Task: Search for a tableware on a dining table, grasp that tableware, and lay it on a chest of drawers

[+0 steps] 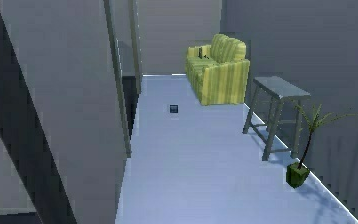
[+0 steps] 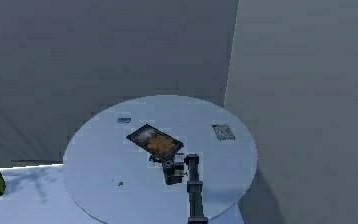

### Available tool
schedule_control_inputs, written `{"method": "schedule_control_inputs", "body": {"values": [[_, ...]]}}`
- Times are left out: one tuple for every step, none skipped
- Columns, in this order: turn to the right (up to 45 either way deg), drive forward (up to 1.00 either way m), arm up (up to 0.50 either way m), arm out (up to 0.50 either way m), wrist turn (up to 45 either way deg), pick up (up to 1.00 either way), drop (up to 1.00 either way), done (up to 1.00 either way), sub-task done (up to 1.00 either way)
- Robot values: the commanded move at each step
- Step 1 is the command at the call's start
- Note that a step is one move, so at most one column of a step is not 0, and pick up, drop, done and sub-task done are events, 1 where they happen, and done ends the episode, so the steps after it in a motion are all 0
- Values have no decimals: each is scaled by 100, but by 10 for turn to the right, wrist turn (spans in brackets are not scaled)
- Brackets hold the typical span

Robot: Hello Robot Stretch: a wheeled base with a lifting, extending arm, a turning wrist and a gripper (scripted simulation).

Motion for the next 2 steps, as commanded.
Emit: {"method": "schedule_control_inputs", "body": {"values": [[0,0,10,0,0,0,0,0,0],[0,0,28,0,0,0,0,0,0]]}}
